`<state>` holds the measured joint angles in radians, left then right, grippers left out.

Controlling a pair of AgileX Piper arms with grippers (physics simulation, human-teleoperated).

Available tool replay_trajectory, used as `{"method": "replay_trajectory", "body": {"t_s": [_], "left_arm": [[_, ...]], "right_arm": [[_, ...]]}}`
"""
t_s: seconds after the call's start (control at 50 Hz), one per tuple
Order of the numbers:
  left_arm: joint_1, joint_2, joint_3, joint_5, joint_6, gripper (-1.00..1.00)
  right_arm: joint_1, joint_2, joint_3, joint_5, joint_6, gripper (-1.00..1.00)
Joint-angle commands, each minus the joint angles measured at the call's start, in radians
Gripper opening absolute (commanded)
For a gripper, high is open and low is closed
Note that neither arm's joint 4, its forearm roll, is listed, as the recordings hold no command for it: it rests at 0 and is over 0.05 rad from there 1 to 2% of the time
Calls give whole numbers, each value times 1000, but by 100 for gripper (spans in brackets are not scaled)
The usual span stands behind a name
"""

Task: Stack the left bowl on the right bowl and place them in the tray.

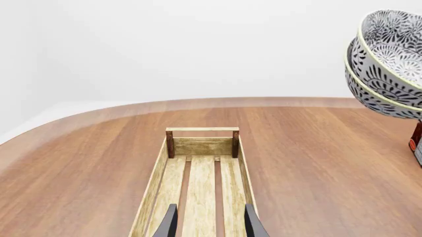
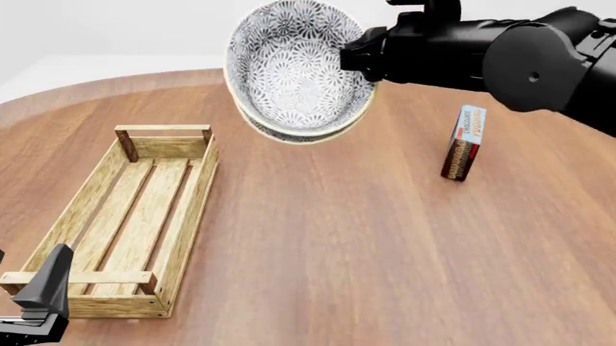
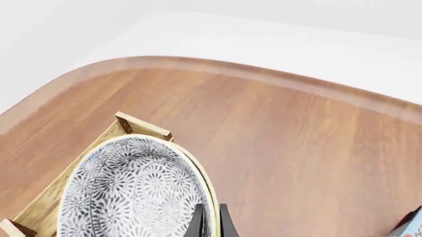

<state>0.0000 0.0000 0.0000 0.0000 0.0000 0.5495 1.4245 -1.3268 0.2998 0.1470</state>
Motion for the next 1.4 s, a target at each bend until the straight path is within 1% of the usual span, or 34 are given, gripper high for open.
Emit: {"method": "replay_trajectory", "body": {"t_s": [0.02, 0.22, 0.34, 0.38, 0.42, 0.64, 0.92, 1.02, 1.26, 1.4], "left_arm": [[0, 0, 0, 0, 0, 100], [0, 0, 0, 0, 0, 100], [0, 0, 0, 0, 0, 100], [0, 0, 0, 0, 0, 100], [0, 0, 0, 0, 0, 100], [0, 0, 0, 0, 0, 100], [0, 0, 0, 0, 0, 100], [0, 0, 0, 0, 0, 100], [0, 0, 0, 0, 0, 100], [0, 0, 0, 0, 0, 100]], "right_arm": [[68, 125, -135, -20, 39, -100], [117, 247, -302, 17, 33, -100], [127, 316, -405, 39, 26, -100], [126, 348, -444, 38, 34, -100], [127, 360, -460, 39, 39, -100], [169, 476, -596, 43, 68, -100], [211, 574, -676, 23, 91, -100], [223, 610, -696, 4, 109, -100], [273, 703, -795, -6, 139, -100], [294, 737, -800, -31, 152, -100]]}}
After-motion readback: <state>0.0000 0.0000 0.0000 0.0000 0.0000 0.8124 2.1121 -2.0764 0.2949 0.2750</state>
